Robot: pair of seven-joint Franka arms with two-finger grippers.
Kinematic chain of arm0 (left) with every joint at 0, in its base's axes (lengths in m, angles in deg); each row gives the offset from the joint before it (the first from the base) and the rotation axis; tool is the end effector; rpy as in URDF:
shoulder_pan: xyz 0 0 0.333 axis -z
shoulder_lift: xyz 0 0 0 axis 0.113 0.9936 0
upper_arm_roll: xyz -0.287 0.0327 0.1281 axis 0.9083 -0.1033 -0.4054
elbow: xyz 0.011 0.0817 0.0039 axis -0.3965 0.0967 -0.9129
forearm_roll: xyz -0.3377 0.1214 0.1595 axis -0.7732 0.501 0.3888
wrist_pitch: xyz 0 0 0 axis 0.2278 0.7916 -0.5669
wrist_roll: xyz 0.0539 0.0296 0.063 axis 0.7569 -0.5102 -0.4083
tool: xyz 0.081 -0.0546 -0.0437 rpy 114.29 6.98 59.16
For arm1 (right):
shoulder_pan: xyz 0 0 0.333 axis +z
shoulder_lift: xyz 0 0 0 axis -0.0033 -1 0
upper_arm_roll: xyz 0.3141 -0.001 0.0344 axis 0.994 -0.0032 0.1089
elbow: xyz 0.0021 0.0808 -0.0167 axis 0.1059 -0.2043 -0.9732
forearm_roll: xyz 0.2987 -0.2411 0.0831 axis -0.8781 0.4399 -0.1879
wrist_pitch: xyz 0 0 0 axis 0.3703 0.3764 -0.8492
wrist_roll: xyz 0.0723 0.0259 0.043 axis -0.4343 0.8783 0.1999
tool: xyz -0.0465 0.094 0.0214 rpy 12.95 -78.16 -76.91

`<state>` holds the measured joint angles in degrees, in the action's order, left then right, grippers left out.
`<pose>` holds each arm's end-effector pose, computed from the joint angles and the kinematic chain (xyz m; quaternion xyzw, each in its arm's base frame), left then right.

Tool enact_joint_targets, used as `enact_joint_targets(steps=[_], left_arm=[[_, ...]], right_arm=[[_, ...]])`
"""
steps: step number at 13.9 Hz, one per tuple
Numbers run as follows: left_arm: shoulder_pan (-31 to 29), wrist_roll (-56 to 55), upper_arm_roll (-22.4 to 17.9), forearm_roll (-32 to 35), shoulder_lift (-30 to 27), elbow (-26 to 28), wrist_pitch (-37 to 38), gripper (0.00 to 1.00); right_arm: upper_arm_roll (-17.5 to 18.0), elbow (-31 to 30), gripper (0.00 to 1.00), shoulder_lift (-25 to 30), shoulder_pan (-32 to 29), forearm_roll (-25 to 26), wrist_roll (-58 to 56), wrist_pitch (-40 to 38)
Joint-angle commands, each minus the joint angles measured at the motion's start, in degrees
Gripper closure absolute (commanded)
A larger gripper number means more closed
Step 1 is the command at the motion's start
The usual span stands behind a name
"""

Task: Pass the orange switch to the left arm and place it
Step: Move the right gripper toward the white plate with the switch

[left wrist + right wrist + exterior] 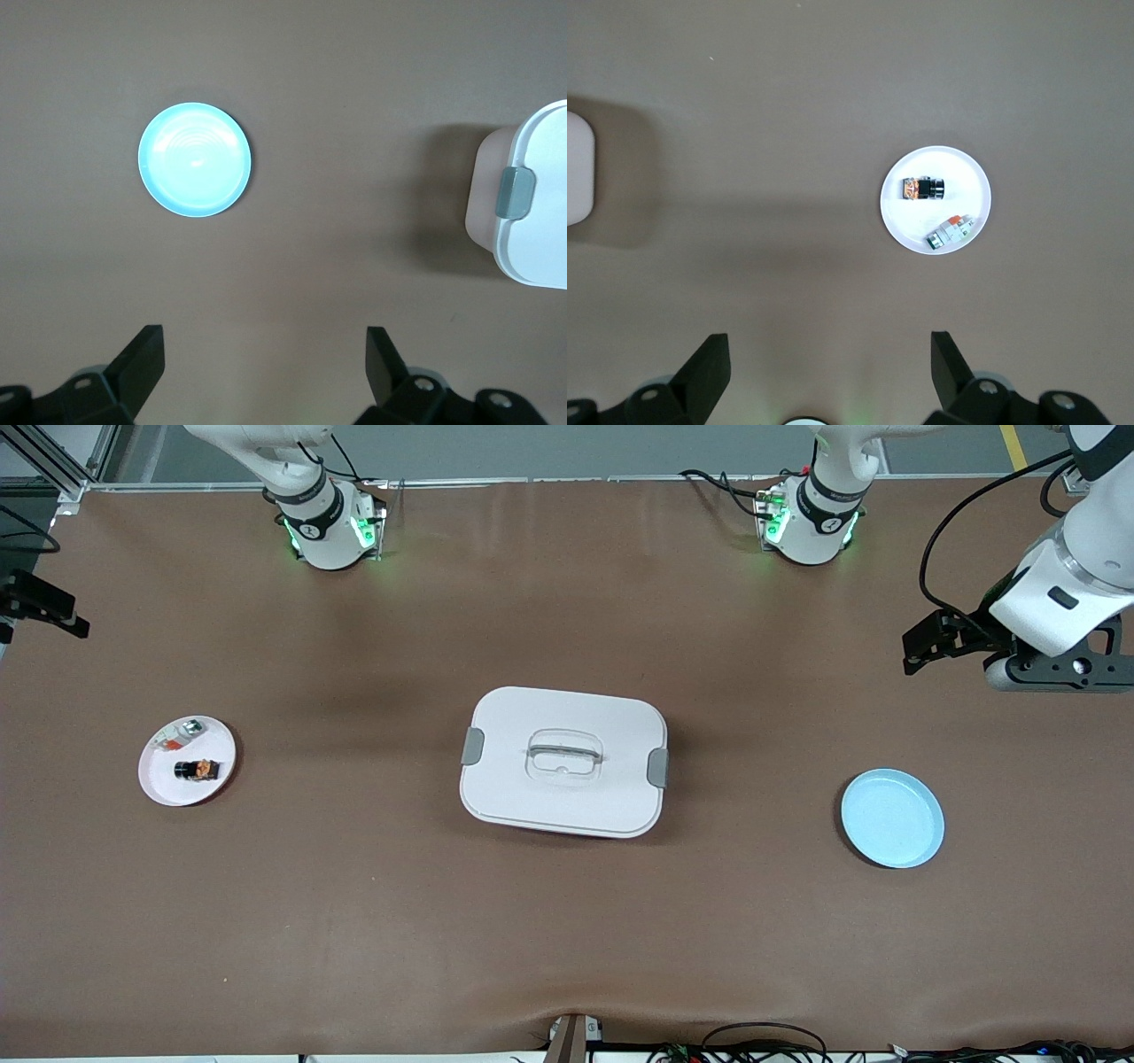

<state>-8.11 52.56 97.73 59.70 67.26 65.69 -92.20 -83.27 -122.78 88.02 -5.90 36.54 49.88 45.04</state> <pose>0.5547 -0.0872 0.6146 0.9998 -0.0205 -0.0043 0.0017 0.5164 -0.1005 0.6106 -0.9992 -0.0156 0.0298 0.0221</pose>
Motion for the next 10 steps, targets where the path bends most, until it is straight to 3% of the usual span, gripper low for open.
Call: enact_joint_targets(steps=[1,10], left_arm=[[-0.3,0.2,0.2,-0.3,-0.2,-1.2,1.4,0.00],[-0.3,0.2,0.2,-0.2,0.0,-2.1,1.4,0.00]], right_arm=[[0.6,-8.4,0.00,0.8,-3.3,-0.3,-0.5,6.8],[0.6,-19.5,0.00,0.8,-5.4,0.4,-0.8,19.3]])
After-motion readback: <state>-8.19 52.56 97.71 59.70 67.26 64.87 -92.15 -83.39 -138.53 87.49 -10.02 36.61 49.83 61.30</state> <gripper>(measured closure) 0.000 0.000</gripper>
